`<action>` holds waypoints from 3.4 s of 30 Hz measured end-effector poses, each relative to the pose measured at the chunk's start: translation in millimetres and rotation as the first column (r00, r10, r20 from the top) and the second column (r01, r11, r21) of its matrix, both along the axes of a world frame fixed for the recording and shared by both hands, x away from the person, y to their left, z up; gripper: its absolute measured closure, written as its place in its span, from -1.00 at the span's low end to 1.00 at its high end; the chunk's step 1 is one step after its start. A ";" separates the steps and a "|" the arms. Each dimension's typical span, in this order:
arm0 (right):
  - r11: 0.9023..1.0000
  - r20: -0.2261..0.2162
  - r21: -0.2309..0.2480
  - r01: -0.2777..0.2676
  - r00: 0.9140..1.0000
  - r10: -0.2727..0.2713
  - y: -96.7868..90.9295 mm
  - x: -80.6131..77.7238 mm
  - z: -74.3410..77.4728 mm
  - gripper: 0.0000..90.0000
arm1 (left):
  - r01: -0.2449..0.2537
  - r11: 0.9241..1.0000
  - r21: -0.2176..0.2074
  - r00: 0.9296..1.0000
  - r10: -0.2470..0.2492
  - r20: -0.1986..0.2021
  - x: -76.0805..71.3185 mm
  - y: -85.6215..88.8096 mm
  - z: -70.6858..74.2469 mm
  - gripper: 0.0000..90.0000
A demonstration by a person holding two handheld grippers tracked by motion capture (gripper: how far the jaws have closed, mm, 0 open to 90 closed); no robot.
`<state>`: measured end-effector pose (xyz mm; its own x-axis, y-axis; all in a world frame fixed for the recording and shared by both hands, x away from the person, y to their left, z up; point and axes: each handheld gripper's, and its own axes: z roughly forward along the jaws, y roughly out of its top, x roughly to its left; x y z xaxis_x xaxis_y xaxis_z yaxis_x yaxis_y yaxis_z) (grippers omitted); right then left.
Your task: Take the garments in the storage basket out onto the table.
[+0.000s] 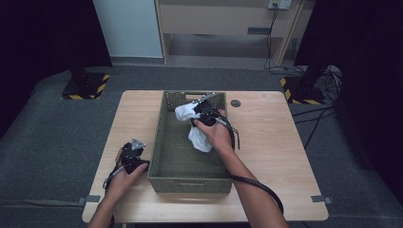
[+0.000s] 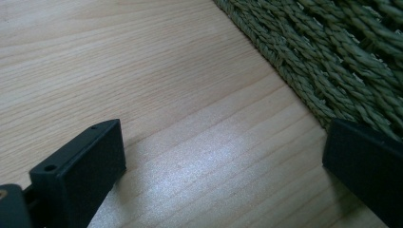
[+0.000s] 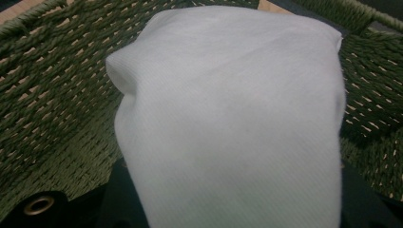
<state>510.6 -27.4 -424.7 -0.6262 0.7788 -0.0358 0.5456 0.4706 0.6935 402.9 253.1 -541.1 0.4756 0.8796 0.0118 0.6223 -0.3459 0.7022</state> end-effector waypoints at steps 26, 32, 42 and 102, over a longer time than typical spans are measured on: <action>1.000 0.058 0.018 -0.017 0.998 0.016 -8.1 -11.1 41.5 0.15 | 0.001 1.000 0.002 1.000 -0.001 0.001 0.1 0.1 0.0 -1.00; 0.999 0.072 0.016 -0.031 0.997 0.030 -8.7 -17.6 51.5 0.15 | 0.001 1.000 0.002 1.000 -0.001 0.002 0.1 0.1 0.0 -1.00; 0.999 0.089 0.009 -0.053 0.995 0.052 -8.4 -24.3 69.0 0.15 | 0.001 1.000 0.002 1.000 -0.001 0.001 0.1 0.1 0.1 -1.00; 0.997 0.148 0.073 -0.039 0.989 0.028 -74.8 -58.4 111.0 0.15 | -0.002 1.000 -0.001 1.000 0.002 0.002 0.1 -0.2 -0.1 -1.00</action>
<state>452.3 -102.2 -313.8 -0.6443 0.7614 -0.0712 0.4200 0.4301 0.7991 403.0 252.9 -541.2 0.4741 0.8804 0.0117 0.6214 -0.3440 0.7039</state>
